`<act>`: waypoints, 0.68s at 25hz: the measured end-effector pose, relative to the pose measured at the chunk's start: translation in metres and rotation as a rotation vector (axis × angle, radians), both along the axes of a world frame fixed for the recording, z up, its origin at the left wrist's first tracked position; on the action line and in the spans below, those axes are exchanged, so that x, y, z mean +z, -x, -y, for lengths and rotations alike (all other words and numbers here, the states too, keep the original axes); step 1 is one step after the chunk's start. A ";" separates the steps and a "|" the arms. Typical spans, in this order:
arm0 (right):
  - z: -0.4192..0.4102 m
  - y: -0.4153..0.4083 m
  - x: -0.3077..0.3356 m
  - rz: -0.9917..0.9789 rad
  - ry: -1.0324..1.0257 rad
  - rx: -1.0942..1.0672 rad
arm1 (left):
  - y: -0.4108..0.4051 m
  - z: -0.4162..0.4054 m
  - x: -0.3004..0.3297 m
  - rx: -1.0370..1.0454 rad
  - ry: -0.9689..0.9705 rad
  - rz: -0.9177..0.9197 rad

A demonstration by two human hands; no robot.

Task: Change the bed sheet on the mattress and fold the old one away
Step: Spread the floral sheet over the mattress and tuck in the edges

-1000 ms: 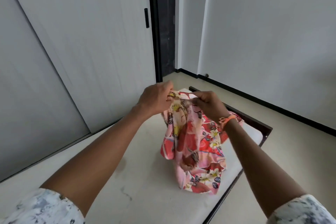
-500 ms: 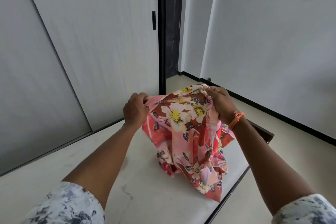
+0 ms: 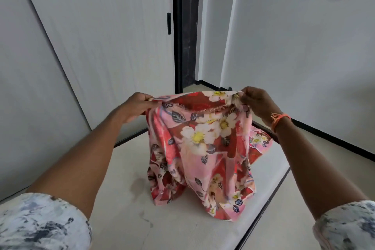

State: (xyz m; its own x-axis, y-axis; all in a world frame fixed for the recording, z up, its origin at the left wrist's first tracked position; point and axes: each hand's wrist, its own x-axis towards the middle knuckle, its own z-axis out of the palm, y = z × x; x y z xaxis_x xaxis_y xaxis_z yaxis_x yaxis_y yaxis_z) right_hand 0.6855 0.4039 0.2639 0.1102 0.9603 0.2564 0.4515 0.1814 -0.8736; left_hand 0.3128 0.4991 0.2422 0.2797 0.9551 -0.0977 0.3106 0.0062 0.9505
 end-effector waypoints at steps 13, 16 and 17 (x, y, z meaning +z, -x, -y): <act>-0.004 0.015 0.001 0.637 0.055 -0.190 | 0.009 -0.004 -0.044 0.066 -0.925 -1.213; -0.009 0.001 -0.009 0.623 0.011 -0.428 | 0.030 -0.005 -0.043 0.293 -0.908 -1.418; -0.009 0.001 -0.010 0.548 0.029 -0.456 | 0.037 -0.003 -0.042 0.340 -0.763 -1.381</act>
